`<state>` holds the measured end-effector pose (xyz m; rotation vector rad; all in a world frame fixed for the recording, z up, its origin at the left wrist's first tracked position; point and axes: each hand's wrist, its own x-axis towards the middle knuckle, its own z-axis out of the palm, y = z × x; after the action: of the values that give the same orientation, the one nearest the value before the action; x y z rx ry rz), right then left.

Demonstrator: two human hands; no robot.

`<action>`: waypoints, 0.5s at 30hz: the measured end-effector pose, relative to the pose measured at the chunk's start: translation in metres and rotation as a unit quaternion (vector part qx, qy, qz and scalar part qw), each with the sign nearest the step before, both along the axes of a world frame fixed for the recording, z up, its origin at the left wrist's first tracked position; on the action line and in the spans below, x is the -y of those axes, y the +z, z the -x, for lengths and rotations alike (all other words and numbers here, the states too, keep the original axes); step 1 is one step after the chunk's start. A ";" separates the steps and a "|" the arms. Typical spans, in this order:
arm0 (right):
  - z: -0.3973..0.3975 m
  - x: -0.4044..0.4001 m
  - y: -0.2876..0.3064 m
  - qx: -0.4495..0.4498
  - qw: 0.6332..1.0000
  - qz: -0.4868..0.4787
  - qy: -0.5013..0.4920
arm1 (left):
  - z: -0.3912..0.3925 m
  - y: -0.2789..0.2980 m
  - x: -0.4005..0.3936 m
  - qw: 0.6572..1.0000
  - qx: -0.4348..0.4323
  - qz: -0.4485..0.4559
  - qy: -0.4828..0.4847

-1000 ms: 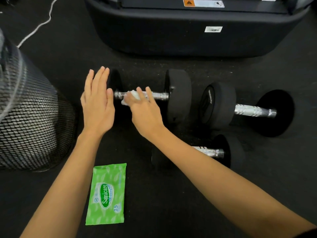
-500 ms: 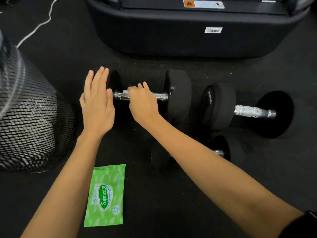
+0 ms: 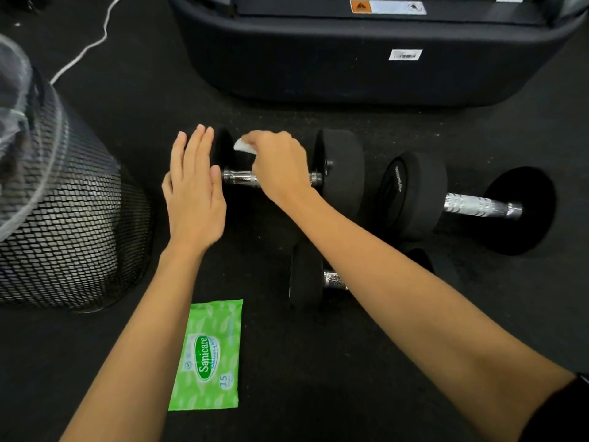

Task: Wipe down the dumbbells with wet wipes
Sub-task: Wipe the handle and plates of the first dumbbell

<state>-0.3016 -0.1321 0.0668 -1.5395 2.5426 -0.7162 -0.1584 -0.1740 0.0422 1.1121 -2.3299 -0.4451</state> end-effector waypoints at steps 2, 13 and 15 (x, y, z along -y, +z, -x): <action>-0.009 0.001 -0.009 0.004 0.998 -0.033 0.056 | 0.000 0.000 0.000 1.000 0.003 0.003 0.000; -0.012 -0.015 -0.025 0.029 0.997 0.007 0.066 | 0.001 -0.003 -0.004 1.000 -0.002 0.010 0.009; -0.017 -0.012 -0.023 0.043 0.996 0.008 0.079 | 0.000 -0.003 -0.003 1.000 -0.006 0.011 0.007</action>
<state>-0.2846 -0.1203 0.0435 -1.6525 2.3290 -0.7655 -0.1588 -0.1710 0.0392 1.1131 -2.3100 -0.4186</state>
